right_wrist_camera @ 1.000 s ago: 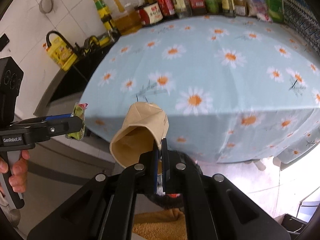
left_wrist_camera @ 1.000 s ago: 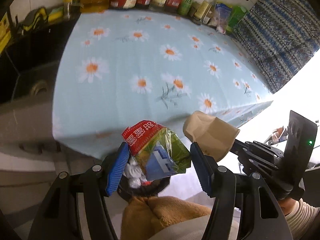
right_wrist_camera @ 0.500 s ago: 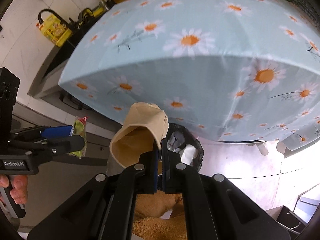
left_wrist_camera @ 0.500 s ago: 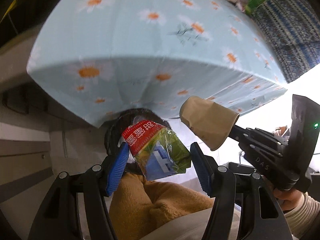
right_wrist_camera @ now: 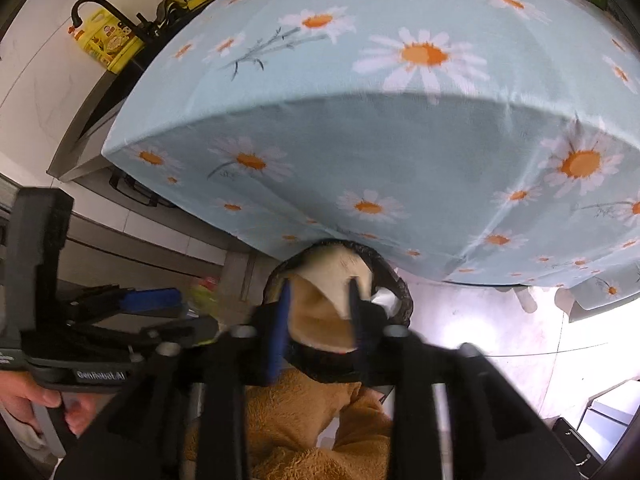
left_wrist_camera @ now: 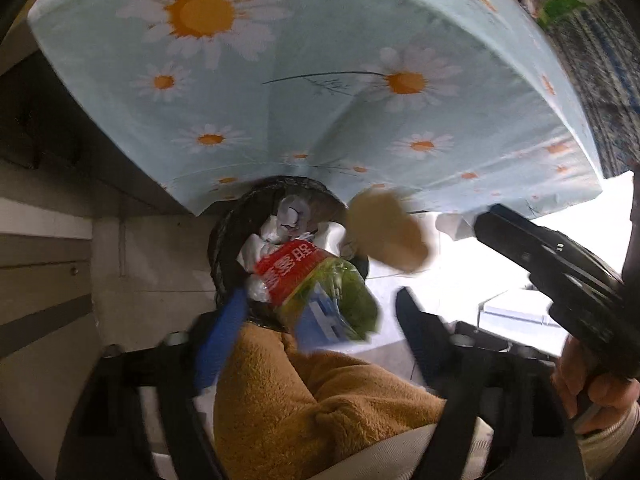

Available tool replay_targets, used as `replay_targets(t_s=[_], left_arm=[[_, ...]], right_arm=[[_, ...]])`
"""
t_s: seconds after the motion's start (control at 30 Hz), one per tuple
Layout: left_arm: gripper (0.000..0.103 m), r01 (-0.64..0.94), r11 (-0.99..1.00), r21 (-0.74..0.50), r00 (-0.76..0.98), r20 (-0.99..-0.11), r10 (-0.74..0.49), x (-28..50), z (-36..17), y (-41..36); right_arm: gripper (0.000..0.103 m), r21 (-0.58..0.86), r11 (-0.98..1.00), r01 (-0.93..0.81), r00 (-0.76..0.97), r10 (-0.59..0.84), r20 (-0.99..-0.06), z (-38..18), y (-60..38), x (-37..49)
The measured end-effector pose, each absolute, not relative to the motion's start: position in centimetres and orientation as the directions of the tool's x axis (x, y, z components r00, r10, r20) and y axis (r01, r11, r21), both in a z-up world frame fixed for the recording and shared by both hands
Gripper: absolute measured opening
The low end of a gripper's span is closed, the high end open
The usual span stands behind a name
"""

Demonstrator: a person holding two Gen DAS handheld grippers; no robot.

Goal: Collect trash

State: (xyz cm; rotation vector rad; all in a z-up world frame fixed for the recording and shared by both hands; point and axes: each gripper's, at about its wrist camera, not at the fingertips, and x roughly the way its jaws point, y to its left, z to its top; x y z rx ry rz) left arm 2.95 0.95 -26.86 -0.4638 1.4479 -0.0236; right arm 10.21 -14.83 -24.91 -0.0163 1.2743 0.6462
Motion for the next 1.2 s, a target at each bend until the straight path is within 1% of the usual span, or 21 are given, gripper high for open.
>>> replay_targets(t_s=[0.23, 0.43, 0.7, 0.9, 1.13, 1.2], left_arm=[[0.078, -0.281, 0.905, -0.321, 0.141, -0.946, -0.292, 2.9, -26.8, 1.2], [0.078, -0.301, 0.901, -0.313, 0.154, -0.948, -0.278, 3.0, -25.6, 1.6], [0.078, -0.271, 0.912, -0.307, 0.24, -0.939, -0.245, 3.1, -20.6, 1.0], [0.078, -0.249, 0.925, -0.287, 0.297, -0.932, -0.209, 2.6, -16.6, -0.2], [0.078, -0.215, 0.938, -0.271, 0.371, -0.911, -0.178, 2.0, -12.3, -2.0], [0.078, -0.207, 0.943, -0.261, 0.395, -0.904, -0.164, 2.0, -11.1, -2.3]], right_arm=[[0.042, 0.351, 0.835, -0.423, 0.16, 0.45, -0.878, -24.0, -16.0, 11.3], [0.042, 0.353, 0.839, -0.415, 0.157, 0.448, -0.88, -23.8, -16.9, 11.0], [0.042, 0.382, 0.82, -0.427, 0.194, 0.496, -0.846, -20.7, -18.5, 9.8], [0.042, 0.388, 0.793, -0.469, 0.218, 0.53, -0.82, -17.9, -19.3, 8.7], [0.045, 0.379, 0.764, -0.523, 0.259, 0.566, -0.783, -14.2, -20.7, 7.9], [0.049, 0.37, 0.762, -0.532, 0.282, 0.571, -0.771, -13.0, -21.2, 7.9]])
